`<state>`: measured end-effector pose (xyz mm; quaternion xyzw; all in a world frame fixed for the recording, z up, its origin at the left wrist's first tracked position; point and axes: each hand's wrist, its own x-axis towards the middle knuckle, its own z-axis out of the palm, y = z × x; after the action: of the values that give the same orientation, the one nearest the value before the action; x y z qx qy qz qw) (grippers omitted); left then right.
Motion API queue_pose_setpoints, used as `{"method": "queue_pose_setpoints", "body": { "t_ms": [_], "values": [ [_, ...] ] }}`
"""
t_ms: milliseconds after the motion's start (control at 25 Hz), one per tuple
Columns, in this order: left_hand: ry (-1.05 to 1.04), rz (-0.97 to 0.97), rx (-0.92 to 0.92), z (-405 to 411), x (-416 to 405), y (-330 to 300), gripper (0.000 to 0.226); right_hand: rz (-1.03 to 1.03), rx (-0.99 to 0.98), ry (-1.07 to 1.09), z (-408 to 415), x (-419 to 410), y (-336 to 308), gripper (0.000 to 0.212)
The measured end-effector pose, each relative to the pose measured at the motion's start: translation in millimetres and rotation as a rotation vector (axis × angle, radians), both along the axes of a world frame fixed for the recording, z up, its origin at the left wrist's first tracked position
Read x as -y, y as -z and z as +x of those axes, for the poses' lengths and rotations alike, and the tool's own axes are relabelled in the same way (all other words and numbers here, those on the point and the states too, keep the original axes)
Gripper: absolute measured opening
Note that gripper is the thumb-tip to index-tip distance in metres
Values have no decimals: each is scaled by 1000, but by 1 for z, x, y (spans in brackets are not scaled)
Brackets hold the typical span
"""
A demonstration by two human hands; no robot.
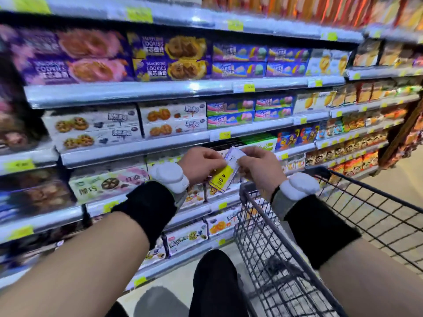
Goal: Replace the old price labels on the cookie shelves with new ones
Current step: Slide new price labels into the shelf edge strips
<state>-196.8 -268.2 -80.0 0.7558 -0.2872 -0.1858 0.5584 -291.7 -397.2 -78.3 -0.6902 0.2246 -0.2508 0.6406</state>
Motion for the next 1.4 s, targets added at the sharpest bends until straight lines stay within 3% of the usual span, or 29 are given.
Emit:
{"method": "queue_pose_setpoints", "body": {
  "t_ms": [280, 480, 680, 840, 1240, 1400],
  "values": [
    [-98, -94, -133, 5, -67, -2, 20, -1, 40, -152, 43, -53, -16, 18],
    [-213, -201, -209, 5, -105, 1, 18, -175, -1, -291, 74, -94, -25, 21],
    [-353, -385, -243, 17, -139, 12, 14, -243, 44, -415, 100, -121, -37, 4],
    [-438, -491, -252, 22, -152, 20, 14, -385, 13, -492, 114, -135, -33, 8],
    [-604, -634, -265, 29, -187, 43, 22, -357, 25, -565, 138, -178, -1, 7],
    [-591, -667, -336, 34, -202, 43, 11, -377, 24, -616, 141, -187, 8, 12]
  ]
}}
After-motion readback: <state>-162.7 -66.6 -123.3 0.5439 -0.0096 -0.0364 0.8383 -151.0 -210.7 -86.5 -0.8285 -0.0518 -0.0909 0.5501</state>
